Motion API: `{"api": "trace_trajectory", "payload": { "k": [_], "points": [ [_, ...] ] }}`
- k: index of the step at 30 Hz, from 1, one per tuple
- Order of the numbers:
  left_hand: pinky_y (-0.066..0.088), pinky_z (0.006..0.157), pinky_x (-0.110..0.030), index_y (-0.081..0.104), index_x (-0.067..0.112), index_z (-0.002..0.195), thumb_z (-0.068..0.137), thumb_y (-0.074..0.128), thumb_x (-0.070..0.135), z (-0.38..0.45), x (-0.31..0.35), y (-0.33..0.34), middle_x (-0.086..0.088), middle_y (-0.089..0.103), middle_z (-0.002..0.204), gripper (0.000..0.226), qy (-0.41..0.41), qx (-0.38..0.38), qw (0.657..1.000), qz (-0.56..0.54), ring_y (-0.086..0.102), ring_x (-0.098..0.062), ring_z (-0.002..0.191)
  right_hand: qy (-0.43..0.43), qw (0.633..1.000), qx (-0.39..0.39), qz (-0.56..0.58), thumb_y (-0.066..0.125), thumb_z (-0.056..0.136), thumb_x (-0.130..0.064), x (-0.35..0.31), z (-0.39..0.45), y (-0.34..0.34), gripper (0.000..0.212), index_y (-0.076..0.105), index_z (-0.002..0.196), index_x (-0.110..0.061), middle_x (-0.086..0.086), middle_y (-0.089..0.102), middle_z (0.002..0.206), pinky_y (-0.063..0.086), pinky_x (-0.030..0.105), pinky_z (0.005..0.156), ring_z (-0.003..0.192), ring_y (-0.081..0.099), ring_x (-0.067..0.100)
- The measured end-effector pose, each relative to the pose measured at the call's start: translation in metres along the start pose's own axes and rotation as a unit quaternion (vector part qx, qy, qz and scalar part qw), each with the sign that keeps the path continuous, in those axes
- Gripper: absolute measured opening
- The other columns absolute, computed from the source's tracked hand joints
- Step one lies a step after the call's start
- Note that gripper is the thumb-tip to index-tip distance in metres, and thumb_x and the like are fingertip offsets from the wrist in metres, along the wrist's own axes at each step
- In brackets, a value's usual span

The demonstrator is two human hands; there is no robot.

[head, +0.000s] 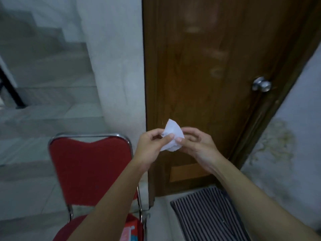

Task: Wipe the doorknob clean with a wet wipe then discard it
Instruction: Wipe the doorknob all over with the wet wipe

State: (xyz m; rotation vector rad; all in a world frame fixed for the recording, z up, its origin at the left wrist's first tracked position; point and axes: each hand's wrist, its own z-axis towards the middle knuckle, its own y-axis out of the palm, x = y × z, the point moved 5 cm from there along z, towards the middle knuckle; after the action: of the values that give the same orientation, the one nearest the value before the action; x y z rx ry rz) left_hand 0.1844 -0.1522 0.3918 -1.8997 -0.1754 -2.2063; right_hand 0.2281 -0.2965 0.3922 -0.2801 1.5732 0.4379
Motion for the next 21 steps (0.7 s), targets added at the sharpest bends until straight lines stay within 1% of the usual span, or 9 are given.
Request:
{"api": "trace_trajectory", "payload": {
  "k": [3,5,7,10,12,14,16,18,21],
  "points": [
    [0.052,0.074,-0.027,0.069,0.016,0.086,0.084,0.06,0.032,0.014,0.023,0.015,-0.005,0.068,0.091,0.018,0.008,-0.034,0.999,-0.005,0.065,-0.02,0.088,-0.032,0.999,0.004,-0.03,0.067,0.08,-0.011,-0.02,-0.005,-0.017,0.022,0.066,0.101,-0.005,0.014,0.07,0.1,0.058,0.03,0.077,0.095,0.067,0.026],
    [0.05,0.079,-0.033,0.068,0.018,0.078,0.087,0.056,0.034,0.024,0.037,0.026,-0.006,0.066,0.087,0.022,0.008,-0.062,0.998,-0.007,0.064,-0.024,0.09,-0.048,0.998,0.022,-0.037,0.065,0.082,-0.013,-0.036,-0.007,-0.033,0.018,0.068,0.098,-0.007,0.011,0.071,0.1,0.058,0.029,0.076,0.093,0.068,0.023],
    [0.05,0.078,-0.031,0.067,0.02,0.076,0.088,0.054,0.033,0.032,0.049,0.038,-0.004,0.066,0.087,0.022,0.012,-0.069,0.998,-0.009,0.063,-0.022,0.089,-0.065,0.997,0.039,-0.03,0.062,0.084,-0.013,-0.05,-0.008,-0.051,0.018,0.068,0.1,-0.008,0.01,0.07,0.102,0.057,0.03,0.077,0.094,0.068,0.021],
    [0.05,0.074,-0.024,0.064,0.018,0.085,0.089,0.051,0.034,0.046,0.064,0.058,-0.002,0.066,0.094,0.022,0.019,-0.055,0.998,0.005,0.064,-0.018,0.094,-0.089,0.994,0.065,-0.016,0.057,0.089,-0.014,-0.069,-0.004,-0.08,0.016,0.067,0.1,-0.009,0.012,0.069,0.105,0.056,0.031,0.08,0.097,0.067,0.022],
    [0.051,0.071,-0.021,0.063,0.015,0.091,0.089,0.052,0.033,0.054,0.072,0.075,-0.004,0.066,0.099,0.021,0.021,-0.063,0.998,-0.004,0.064,-0.019,0.097,-0.1,0.993,0.066,-0.007,0.052,0.091,-0.015,-0.08,0.001,-0.096,0.017,0.065,0.102,-0.01,0.01,0.068,0.107,0.056,0.029,0.08,0.098,0.067,0.02],
    [0.053,0.069,-0.022,0.062,0.01,0.099,0.085,0.06,0.028,0.061,0.081,0.098,-0.008,0.066,0.104,0.023,0.023,-0.087,0.996,-0.026,0.065,-0.02,0.096,-0.111,0.992,0.061,-0.012,0.049,0.093,-0.015,-0.091,0.007,-0.116,0.019,0.063,0.105,-0.009,0.01,0.068,0.107,0.056,0.03,0.081,0.098,0.067,0.019],
    [0.056,0.07,-0.024,0.061,0.006,0.105,0.077,0.069,0.022,0.068,0.087,0.12,-0.01,0.066,0.106,0.033,0.013,-0.103,0.994,-0.024,0.067,-0.021,0.096,-0.119,0.991,0.055,-0.018,0.047,0.094,-0.015,-0.1,0.016,-0.133,0.018,0.063,0.102,-0.009,0.01,0.067,0.102,0.056,0.03,0.079,0.094,0.067,0.02],
    [0.057,0.07,-0.025,0.06,0.007,0.103,0.072,0.074,0.015,0.081,0.09,0.148,-0.009,0.065,0.106,0.035,-0.002,-0.105,0.994,-0.016,0.066,-0.021,0.097,-0.128,0.99,0.052,-0.016,0.044,0.096,-0.015,-0.11,0.026,-0.157,0.018,0.062,0.096,-0.011,0.008,0.065,0.096,0.055,0.028,0.074,0.089,0.065,0.02],
    [0.057,0.067,-0.024,0.062,0.013,0.092,0.073,0.073,0.01,0.104,0.091,0.183,-0.008,0.065,0.104,0.022,-0.008,-0.095,0.995,-0.011,0.066,-0.02,0.096,-0.147,0.989,0.033,0.005,0.042,0.094,-0.013,-0.122,0.04,-0.195,0.019,0.058,0.083,-0.012,0.005,0.059,0.086,0.049,0.029,0.072,0.083,0.06,0.02]
  ]
}}
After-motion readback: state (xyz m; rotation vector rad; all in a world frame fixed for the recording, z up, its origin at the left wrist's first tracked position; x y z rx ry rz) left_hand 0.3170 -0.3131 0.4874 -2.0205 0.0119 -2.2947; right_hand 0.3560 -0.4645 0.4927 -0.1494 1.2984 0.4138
